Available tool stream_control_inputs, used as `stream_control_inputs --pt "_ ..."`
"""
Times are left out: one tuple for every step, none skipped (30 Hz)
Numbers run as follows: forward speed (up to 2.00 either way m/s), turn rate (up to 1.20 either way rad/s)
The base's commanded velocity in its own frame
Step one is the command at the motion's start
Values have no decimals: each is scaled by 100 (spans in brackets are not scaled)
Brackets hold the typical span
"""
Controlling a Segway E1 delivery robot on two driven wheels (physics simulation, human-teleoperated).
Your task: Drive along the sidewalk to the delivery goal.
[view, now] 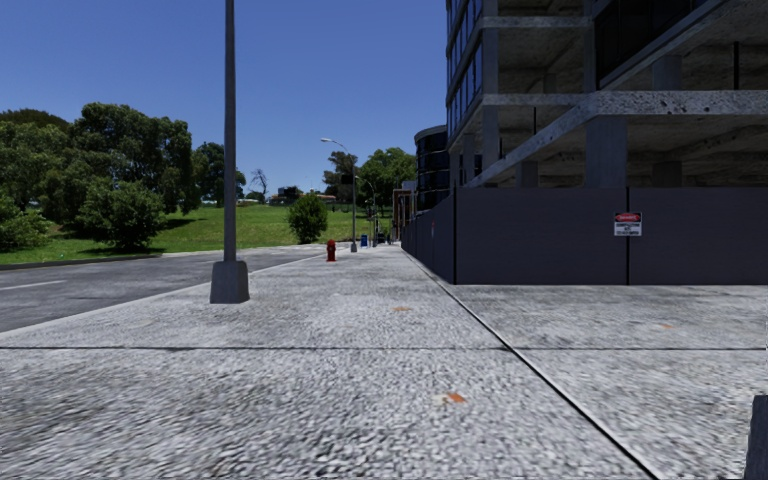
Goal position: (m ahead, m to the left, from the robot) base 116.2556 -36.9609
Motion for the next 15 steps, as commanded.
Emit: stream_control_inputs --pt "148 0" --pt "148 0" --pt "147 0" --pt "147 0" --pt "147 0" --pt "147 0" --pt "147 0" --pt "147 0" --pt "147 0" --pt "147 0" --pt "147 0" --pt "147 0" --pt "147 0" --pt "147 0" --pt "147 0"
